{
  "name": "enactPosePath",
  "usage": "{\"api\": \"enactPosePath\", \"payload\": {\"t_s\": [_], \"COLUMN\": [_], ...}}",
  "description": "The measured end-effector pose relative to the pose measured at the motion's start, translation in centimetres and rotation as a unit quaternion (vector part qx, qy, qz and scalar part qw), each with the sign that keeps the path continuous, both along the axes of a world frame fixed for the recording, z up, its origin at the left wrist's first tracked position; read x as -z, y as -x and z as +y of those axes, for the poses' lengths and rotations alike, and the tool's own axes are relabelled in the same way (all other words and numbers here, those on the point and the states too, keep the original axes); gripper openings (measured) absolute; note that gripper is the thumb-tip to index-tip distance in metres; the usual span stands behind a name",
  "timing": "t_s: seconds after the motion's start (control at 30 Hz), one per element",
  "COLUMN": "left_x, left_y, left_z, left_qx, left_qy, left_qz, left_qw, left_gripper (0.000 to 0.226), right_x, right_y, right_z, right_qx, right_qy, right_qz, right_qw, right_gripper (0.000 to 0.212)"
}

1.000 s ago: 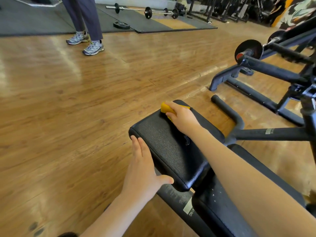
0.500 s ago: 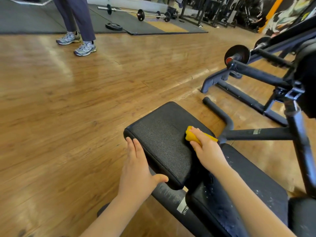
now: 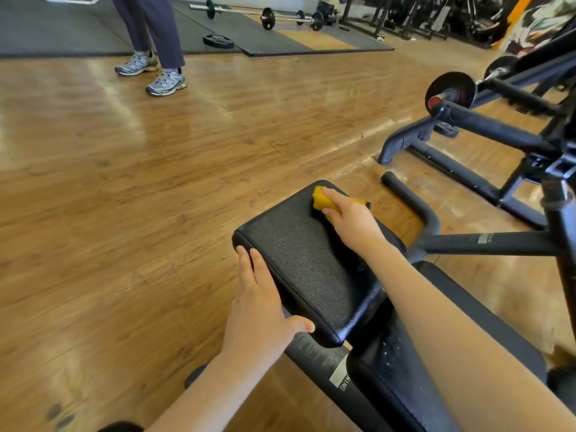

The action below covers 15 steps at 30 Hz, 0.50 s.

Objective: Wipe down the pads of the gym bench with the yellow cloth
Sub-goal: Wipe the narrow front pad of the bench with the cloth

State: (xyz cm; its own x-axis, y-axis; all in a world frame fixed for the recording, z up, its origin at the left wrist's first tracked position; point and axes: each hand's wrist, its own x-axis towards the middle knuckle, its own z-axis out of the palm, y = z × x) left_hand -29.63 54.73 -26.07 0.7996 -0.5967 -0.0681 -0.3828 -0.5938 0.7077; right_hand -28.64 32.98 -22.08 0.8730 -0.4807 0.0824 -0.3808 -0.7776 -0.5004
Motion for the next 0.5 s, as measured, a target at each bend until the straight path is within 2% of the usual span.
{"api": "enactPosePath", "payload": {"t_s": [0.13,0.3,0.37,0.5], "left_x": [0.0,-0.1,-0.1,-0.1], "left_y": [0.0,0.0,0.1,0.1], "left_z": [0.2,0.2,0.1,-0.1], "left_qx": [0.013,0.016,0.012,0.007], "left_qy": [-0.003,-0.005,-0.007,-0.007], "left_qz": [-0.005,-0.02,-0.021,-0.009], "left_qw": [1.0,1.0,1.0,1.0], "left_gripper": [0.138,0.138,0.138,0.14], "right_x": [0.0,0.8,0.8,0.4], "right_y": [4.8,9.9,10.3,8.6], "right_z": [-0.4,2.5,3.7,5.0], "right_qx": [0.054,0.062,0.031,-0.095], "right_qy": [-0.001,0.005,0.012,0.013], "right_qz": [-0.009,-0.015,-0.013,0.01], "right_qw": [0.998,0.998,0.999,0.995], "right_gripper": [0.045,0.049,0.049,0.046]}}
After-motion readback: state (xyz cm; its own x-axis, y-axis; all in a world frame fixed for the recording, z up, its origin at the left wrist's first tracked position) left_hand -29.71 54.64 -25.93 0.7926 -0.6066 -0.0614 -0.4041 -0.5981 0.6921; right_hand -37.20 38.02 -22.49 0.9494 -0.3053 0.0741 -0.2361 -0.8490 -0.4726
